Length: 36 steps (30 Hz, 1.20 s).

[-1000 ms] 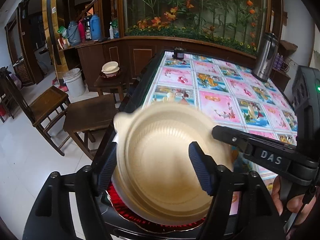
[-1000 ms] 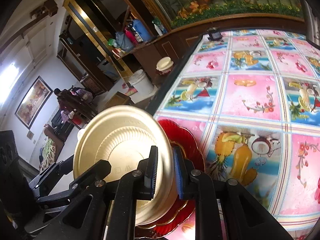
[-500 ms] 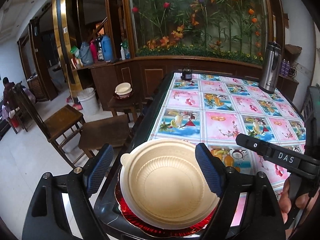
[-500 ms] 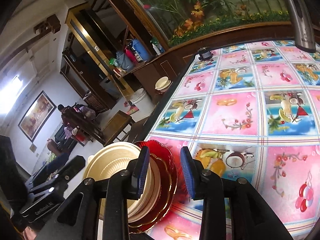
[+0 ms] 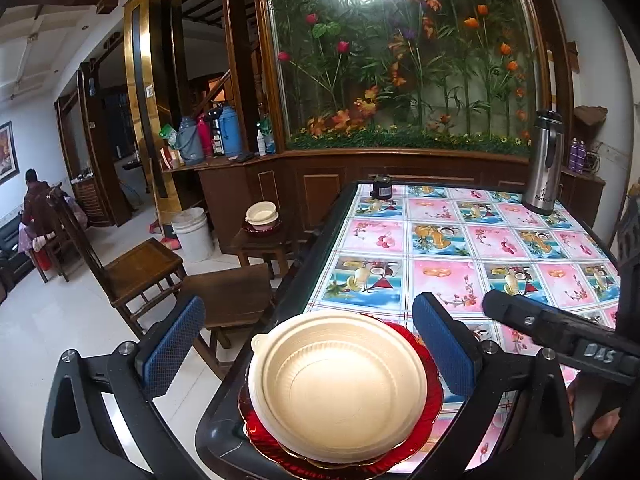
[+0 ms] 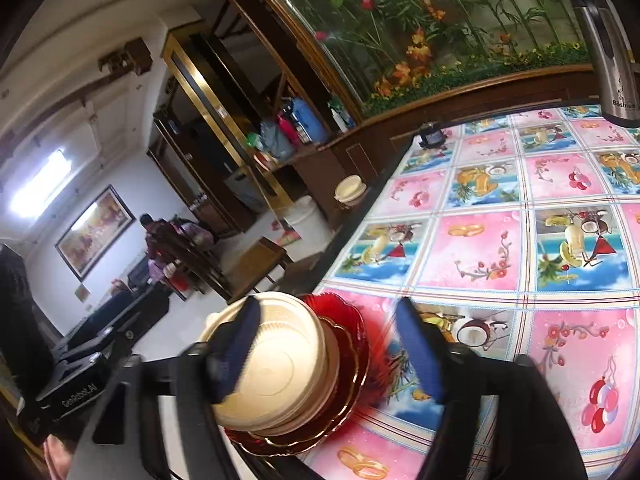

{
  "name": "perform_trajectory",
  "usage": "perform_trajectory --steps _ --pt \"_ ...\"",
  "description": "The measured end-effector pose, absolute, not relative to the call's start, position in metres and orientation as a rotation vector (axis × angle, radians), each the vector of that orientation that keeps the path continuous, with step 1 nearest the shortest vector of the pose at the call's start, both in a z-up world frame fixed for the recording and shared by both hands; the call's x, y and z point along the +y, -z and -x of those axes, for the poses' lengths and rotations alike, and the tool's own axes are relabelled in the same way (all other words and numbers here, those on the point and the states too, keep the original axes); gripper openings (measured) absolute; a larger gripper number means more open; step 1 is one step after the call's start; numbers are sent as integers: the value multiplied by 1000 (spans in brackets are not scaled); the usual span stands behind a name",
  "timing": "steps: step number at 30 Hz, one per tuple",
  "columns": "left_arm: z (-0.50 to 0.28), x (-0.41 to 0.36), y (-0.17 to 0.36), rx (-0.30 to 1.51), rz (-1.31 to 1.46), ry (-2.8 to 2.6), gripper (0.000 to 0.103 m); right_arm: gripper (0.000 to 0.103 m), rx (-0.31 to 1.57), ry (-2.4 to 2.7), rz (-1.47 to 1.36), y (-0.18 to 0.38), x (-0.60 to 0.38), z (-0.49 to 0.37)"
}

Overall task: Organize plates and bowls
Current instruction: 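Lower the cream bowl onto the stack and open the right gripper, then withdraw the right gripper from the stack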

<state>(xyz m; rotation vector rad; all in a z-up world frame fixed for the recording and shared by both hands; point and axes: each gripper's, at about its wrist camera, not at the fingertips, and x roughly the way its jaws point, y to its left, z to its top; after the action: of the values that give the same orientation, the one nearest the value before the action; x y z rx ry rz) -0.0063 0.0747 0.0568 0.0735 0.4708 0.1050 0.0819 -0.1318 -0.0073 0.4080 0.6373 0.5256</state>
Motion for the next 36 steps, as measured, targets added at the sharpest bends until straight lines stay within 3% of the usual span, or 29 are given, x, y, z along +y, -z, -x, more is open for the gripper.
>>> perform_trajectory --steps 6,36 --pt "14 61 -65 445 -88 -95 103 102 568 -550 -440 -4 -149 -69" --pt "21 -5 -75 444 -150 0 103 103 443 -499 -627 -13 -253 -53"
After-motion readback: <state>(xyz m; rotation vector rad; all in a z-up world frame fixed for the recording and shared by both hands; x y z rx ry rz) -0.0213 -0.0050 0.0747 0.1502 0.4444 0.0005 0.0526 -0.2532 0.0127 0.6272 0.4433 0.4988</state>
